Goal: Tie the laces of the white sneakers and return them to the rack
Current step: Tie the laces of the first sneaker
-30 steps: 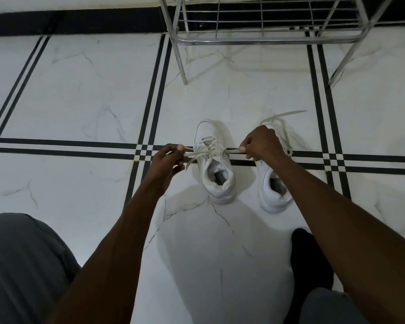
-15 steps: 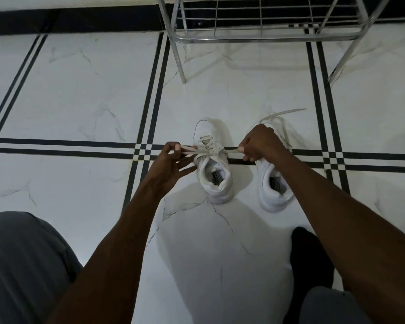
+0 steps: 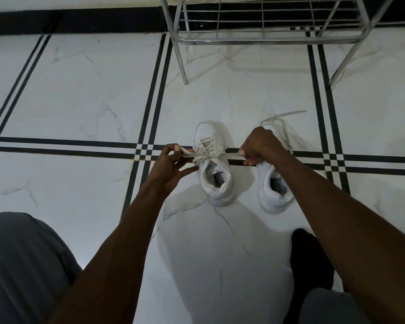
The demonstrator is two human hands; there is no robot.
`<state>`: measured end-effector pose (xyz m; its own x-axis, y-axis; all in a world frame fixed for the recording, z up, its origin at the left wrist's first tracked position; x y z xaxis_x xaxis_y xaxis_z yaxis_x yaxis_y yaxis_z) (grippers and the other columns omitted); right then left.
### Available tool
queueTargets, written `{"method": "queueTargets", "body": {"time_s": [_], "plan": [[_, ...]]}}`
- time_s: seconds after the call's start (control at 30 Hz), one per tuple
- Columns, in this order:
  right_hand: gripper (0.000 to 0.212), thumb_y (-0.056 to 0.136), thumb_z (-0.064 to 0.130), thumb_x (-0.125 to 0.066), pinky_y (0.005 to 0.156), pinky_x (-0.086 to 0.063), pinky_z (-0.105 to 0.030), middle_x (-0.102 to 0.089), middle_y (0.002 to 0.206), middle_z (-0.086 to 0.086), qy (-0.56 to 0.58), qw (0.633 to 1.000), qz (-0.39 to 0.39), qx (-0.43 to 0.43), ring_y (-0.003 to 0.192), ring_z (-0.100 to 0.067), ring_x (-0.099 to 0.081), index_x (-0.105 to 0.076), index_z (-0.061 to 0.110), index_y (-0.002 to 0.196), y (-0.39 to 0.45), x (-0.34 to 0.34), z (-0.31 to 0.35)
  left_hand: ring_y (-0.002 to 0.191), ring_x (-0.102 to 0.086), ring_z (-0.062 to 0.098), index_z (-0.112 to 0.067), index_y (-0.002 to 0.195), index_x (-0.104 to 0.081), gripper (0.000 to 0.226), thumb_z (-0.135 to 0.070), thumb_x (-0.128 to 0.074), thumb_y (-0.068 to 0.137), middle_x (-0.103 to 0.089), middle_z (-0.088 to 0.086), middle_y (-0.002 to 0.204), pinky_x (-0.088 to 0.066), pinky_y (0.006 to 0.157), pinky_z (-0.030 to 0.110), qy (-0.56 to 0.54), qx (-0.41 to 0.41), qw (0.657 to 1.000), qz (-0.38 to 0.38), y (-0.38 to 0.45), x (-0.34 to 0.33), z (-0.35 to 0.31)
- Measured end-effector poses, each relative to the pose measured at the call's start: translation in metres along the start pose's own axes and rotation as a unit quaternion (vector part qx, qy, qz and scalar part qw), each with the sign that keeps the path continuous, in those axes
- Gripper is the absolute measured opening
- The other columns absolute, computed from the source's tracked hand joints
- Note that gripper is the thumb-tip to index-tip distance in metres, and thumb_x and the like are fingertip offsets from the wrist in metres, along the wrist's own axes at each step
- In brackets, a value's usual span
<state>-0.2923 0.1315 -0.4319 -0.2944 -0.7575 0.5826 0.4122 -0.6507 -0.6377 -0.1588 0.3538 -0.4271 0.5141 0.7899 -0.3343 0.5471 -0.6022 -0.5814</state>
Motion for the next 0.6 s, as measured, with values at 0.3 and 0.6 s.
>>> {"method": "queueTargets", "body": {"time_s": [0.3, 0.6], "plan": [[0.006, 0.063, 0.005, -0.07, 0.058, -0.062, -0.03, -0.073, 0.061, -0.008, -0.043, 0.999, -0.026, 0.001, 0.058, -0.022, -0.076, -0.067, 0.005, 0.069, -0.005, 0.005, -0.002, 0.073, -0.071, 0.012, -0.011, 0.093, -0.058, 0.014, -0.003, -0.052, 0.102, -0.069, 0.01, 0.078, -0.055, 0.073, 0.029, 0.273, -0.147, 0.95, -0.031, 0.0, -0.002, -0.025], [0.032, 0.059, 0.019, -0.078, 0.077, -0.063, -0.041, -0.074, 0.092, -0.015, -0.08, 0.989, -0.114, 0.049, 0.08, -0.031, -0.075, -0.074, 0.012, 0.089, 0.013, -0.003, -0.009, 0.066, -0.055, 0.007, -0.018, 0.084, -0.058, 0.023, -0.001, -0.05, 0.098, -0.062, -0.001, 0.074, -0.045, 0.084, 0.038, 0.206, -0.067, 0.972, -0.089, -0.001, 0.026, 0.009]]}}
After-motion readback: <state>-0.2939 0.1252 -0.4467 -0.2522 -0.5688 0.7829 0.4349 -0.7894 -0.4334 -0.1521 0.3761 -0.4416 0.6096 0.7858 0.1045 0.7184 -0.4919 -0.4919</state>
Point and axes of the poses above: each hand's wrist, its own y-axis towards the middle knuckle, its own x-axis out of the back of the hand, z = x × y, the point moved 3 cm from there along y, towards the middle knuckle
